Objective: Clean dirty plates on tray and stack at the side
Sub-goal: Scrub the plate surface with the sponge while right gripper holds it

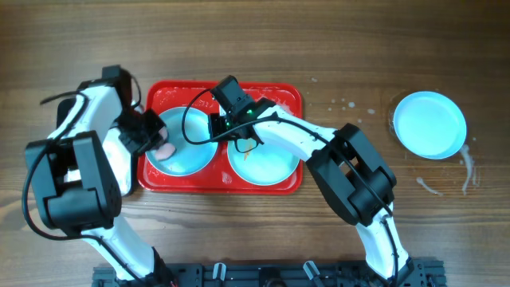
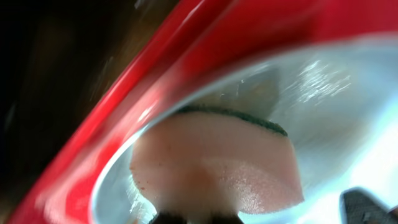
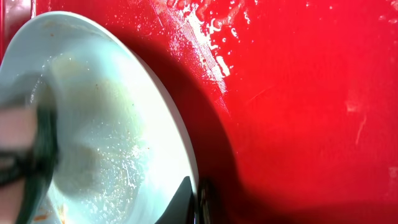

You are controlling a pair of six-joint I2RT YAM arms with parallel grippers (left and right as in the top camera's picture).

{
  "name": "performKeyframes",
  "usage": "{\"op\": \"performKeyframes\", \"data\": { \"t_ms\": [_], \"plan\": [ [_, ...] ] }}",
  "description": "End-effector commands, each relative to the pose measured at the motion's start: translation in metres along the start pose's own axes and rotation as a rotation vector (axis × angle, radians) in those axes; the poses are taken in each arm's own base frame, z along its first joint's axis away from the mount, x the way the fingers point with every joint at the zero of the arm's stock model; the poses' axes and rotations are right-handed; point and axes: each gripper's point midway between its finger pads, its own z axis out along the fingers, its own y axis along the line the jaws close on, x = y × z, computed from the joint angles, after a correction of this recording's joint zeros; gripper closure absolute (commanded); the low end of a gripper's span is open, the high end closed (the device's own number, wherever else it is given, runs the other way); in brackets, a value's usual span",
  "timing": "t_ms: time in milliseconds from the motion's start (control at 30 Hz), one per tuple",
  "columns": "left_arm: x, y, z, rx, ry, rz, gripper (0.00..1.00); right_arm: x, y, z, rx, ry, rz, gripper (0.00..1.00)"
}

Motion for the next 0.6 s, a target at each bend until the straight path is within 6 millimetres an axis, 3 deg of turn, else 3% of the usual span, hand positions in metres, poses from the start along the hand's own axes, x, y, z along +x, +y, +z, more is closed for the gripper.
{"op": "performKeyframes", "data": {
  "t_ms": [0,67,133,333,433,567],
  "plan": [
    [0.038,-0.004,0.005,0.075,0.203,-0.079,0.96,0.003,-0.015,0.009,0.031,0.013,0.008,0.96],
    [0.045,-0.002,0.004,0.069,0.235,-0.092,0.96,0.003,-0.016,0.009,0.031,0.013,0.008,0.96],
    [0.040,-0.004,0.005,0.078,0.216,-0.084,0.96,0.003,-0.015,0.009,0.031,0.013,0.008,0.96],
    [-0.023,-0.025,0.008,0.148,-0.041,-0.180,0.96,0.003,-0.016,0.009,0.032,0.014,0.008,0.96],
    [-0.050,-0.051,0.003,0.229,-0.165,-0.161,0.96,0.003,-0.016,0.009,0.031,0.013,0.007,0.96],
    [-0.053,-0.094,0.001,0.306,-0.239,-0.083,0.96,0.002,-0.015,0.009,0.029,0.010,0.008,0.96]
  ]
}}
